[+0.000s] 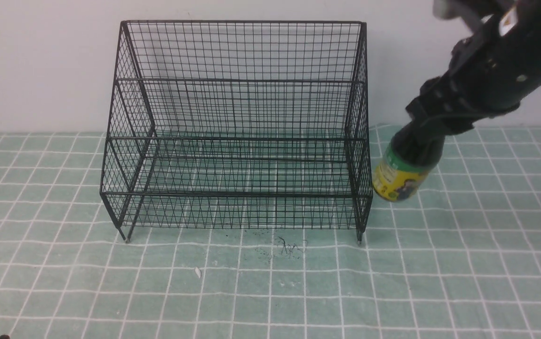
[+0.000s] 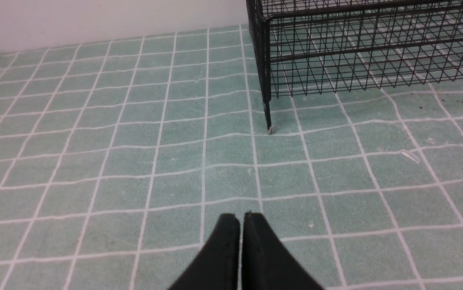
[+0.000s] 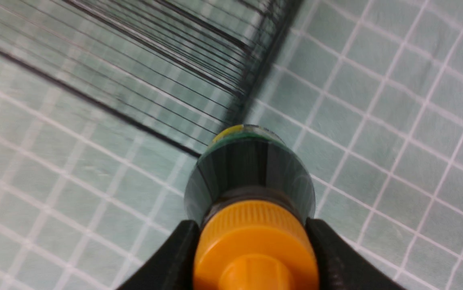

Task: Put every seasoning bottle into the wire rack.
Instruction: Use the right arm to put the condiment bottle back on the shelf

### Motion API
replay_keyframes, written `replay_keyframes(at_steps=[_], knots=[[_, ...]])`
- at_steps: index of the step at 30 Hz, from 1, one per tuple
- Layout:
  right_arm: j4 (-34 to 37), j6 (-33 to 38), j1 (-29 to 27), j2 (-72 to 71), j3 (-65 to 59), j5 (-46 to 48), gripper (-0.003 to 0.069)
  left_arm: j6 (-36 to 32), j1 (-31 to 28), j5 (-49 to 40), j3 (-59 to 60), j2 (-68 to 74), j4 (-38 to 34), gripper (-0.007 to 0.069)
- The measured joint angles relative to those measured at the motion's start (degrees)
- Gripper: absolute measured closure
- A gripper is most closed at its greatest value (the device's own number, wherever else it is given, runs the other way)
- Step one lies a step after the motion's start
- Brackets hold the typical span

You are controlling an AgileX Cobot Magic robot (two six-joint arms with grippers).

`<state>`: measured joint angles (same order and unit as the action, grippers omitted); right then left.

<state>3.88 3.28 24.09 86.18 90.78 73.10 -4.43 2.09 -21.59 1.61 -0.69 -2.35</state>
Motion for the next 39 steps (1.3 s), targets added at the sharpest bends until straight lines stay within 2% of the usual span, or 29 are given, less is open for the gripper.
replay_keyframes(at_steps=[7, 16, 21, 24, 33, 39], knots=[[1.45, 1.32, 4.83, -0.35, 6.06, 1.01, 0.0358, 0.00, 0.00, 0.00, 0.00, 0.00, 0.00, 0.0631], [2.61, 1.70, 5.58, 11.65, 18.19, 1.31, 0.0358, 0.00, 0.00, 0.00, 0.00, 0.00, 0.00, 0.0631], [7.79, 1.95, 5.58, 16.74, 19.37, 0.95, 0.0358, 0.00, 0.00, 0.00, 0.00, 0.00, 0.00, 0.0631], [8.59, 2.29, 5.68, 18.51, 19.41, 0.95, 0.0358, 0.00, 0.00, 0.00, 0.00, 0.00, 0.00, 0.0631], [2.13, 1.89, 5.68, 22.02, 19.53, 1.07, 0.0358, 0.00, 0.00, 0.00, 0.00, 0.00, 0.00, 0.0631], [2.00, 1.99, 5.68, 25.44, 19.53, 1.19, 0.0358, 0.00, 0.00, 0.00, 0.00, 0.00, 0.00, 0.0631]])
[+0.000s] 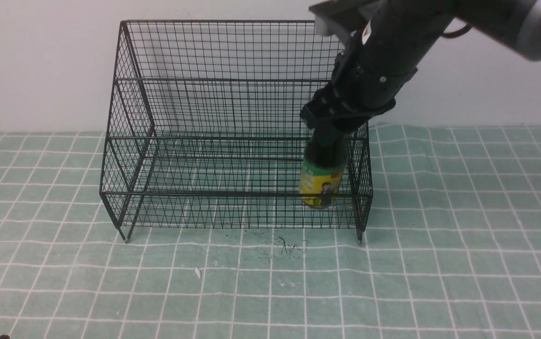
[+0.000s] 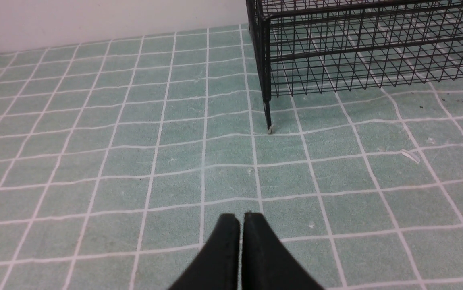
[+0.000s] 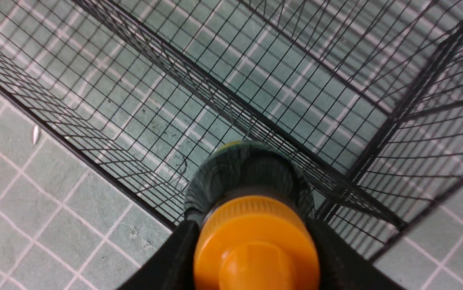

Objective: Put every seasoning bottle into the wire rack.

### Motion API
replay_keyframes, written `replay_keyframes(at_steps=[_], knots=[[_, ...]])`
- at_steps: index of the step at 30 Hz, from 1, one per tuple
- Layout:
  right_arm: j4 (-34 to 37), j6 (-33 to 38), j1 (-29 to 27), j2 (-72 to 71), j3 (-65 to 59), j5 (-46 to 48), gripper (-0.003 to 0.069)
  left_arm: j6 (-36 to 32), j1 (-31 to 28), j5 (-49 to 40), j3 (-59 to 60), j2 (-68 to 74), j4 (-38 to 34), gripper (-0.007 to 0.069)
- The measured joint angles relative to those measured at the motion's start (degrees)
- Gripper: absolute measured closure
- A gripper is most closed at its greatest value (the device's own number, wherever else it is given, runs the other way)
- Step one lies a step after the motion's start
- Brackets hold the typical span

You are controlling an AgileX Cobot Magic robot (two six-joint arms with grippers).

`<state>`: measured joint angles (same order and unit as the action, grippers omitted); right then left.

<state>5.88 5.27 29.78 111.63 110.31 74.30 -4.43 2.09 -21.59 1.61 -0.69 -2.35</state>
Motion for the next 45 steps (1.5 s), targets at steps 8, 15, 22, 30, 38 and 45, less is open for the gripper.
replay_keyframes(at_steps=[8, 15, 22, 30, 38, 45], knots=[[-0.39, 0.07, 0.00, 3.20, 0.11, -1.36, 0.0316, 0.00, 0.00, 0.00, 0.00, 0.00, 0.00, 0.0631], [-1.55, -3.77, 0.00, 2.00, 0.23, -1.97, 0.0169, 0.00, 0.00, 0.00, 0.00, 0.00, 0.00, 0.0631], [-2.04, -6.85, 0.00, -9.15, 0.23, -2.08, 0.0128, 0.00, 0.00, 0.00, 0.00, 0.00, 0.00, 0.0631], [-7.84, -11.92, 0.00, -31.33, -1.36, -1.97, 0.0376, 0.00, 0.00, 0.00, 0.00, 0.00, 0.00, 0.0631], [-11.68, -20.07, 0.00, -62.23, -25.69, -2.53, 0.0654, 0.00, 0.00, 0.00, 0.00, 0.00, 0.00, 0.0631], [-14.42, -22.70, 0.00, -90.95, -56.08, -26.60, 0.0671, 0.00, 0.00, 0.00, 0.00, 0.00, 0.00, 0.0631]])
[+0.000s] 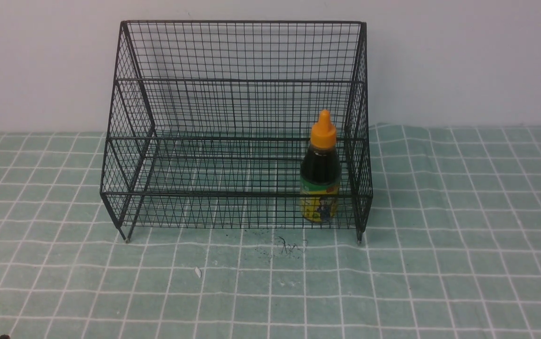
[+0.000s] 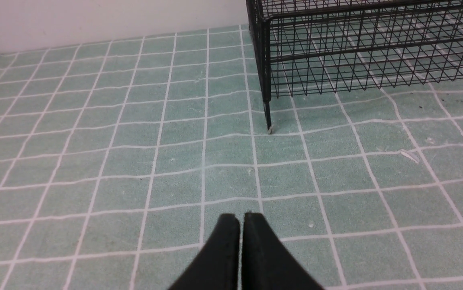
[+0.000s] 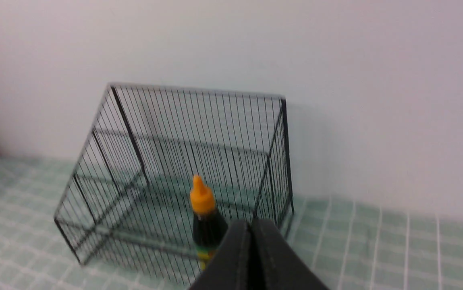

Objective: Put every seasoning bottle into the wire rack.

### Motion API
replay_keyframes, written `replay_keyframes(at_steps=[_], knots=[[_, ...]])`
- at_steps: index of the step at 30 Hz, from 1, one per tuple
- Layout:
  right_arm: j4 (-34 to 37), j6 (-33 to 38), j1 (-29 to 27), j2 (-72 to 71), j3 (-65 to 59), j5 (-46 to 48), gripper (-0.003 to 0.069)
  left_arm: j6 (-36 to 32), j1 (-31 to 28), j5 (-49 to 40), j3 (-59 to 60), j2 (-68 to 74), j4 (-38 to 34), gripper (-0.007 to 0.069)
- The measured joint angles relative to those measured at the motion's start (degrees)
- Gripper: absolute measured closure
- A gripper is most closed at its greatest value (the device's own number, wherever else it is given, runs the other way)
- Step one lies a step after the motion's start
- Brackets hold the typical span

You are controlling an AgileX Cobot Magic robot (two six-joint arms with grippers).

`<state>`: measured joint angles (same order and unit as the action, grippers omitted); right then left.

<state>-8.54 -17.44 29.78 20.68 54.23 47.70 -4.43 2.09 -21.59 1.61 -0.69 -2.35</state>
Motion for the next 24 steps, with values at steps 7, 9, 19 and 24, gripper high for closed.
replay_keyframes(at_steps=[7, 9, 19, 24], knots=[[-1.63, -7.70, 0.00, -17.82, -29.80, -29.71, 0.0671, 0.00, 0.00, 0.00, 0.00, 0.00, 0.00, 0.0631], [-1.63, -8.63, 0.00, -17.97, -32.75, -33.29, 0.0671, 0.00, 0.00, 0.00, 0.00, 0.00, 0.00, 0.0631], [-3.73, -9.66, 0.00, -17.97, -43.12, -46.29, 0.0671, 0.00, 0.00, 0.00, 0.00, 0.00, 0.00, 0.0631], [-7.93, -9.13, 0.00, -17.97, -43.12, -46.75, 0.0671, 0.00, 0.00, 0.00, 0.00, 0.00, 0.00, 0.0631]])
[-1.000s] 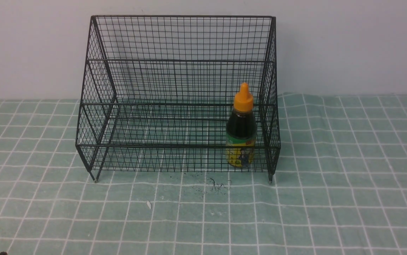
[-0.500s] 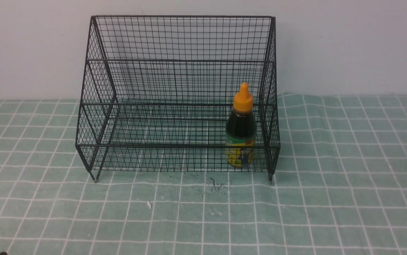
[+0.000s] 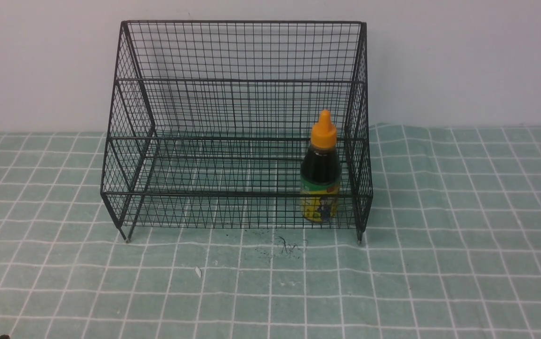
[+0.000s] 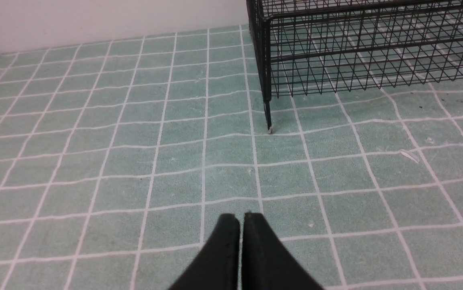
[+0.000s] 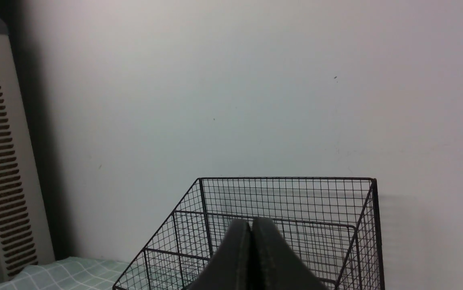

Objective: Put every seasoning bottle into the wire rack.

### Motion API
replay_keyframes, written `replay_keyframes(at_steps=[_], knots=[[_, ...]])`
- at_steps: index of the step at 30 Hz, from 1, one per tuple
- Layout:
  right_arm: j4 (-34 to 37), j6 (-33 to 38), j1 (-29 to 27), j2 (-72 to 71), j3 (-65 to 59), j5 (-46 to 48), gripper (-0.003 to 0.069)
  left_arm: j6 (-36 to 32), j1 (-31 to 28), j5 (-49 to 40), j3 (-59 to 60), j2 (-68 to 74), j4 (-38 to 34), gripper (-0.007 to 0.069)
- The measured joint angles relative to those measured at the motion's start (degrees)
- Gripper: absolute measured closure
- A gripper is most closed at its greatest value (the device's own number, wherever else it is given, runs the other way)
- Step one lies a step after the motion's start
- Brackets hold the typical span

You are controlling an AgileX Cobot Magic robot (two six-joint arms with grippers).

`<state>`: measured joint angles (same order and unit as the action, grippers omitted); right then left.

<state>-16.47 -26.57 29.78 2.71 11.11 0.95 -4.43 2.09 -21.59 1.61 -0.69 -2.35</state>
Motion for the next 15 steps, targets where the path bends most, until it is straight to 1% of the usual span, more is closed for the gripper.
replay_keyframes(at_steps=[2, 4, 7, 8, 9, 11, 12, 13, 15], knots=[[-0.56, 0.23, 0.00, 0.00, 0.00, -0.28, 0.0671, 0.00, 0.00, 0.00, 0.00, 0.00, 0.00, 0.0631], [1.51, 2.55, 0.00, 0.00, 0.00, -0.28, 0.0671, 0.00, 0.00, 0.00, 0.00, 0.00, 0.00, 0.0631], [10.19, 11.82, 0.00, 0.00, 0.00, -0.09, 0.0671, 0.00, 0.00, 0.00, 0.00, 0.00, 0.00, 0.0631], [11.61, 13.35, 0.00, 0.00, 0.00, -0.03, 0.0671, 0.00, 0.00, 0.00, 0.00, 0.00, 0.00, 0.0631], [16.47, 18.32, 0.00, 0.00, 0.00, 0.68, 0.0671, 0.00, 0.00, 0.00, 0.00, 0.00, 0.00, 0.0631], [22.06, 24.42, 0.00, 0.00, 0.00, 1.91, 0.0671, 0.00, 0.00, 0.00, 0.00, 0.00, 0.00, 0.0631], [23.84, 26.57, 0.00, 0.00, 0.00, 2.78, 0.0671, 0.00, 0.00, 0.00, 0.00, 0.00, 0.00, 0.0631], [24.42, 26.57, 0.00, 0.00, 0.00, 3.19, 0.0671, 0.00, 0.00, 0.00, 0.00, 0.00, 0.00, 0.0631], [25.80, 30.51, -0.22, -0.66, -0.64, 5.91, 0.0671, 0.00, 0.00, 0.00, 0.00, 0.00, 0.00, 0.0631]])
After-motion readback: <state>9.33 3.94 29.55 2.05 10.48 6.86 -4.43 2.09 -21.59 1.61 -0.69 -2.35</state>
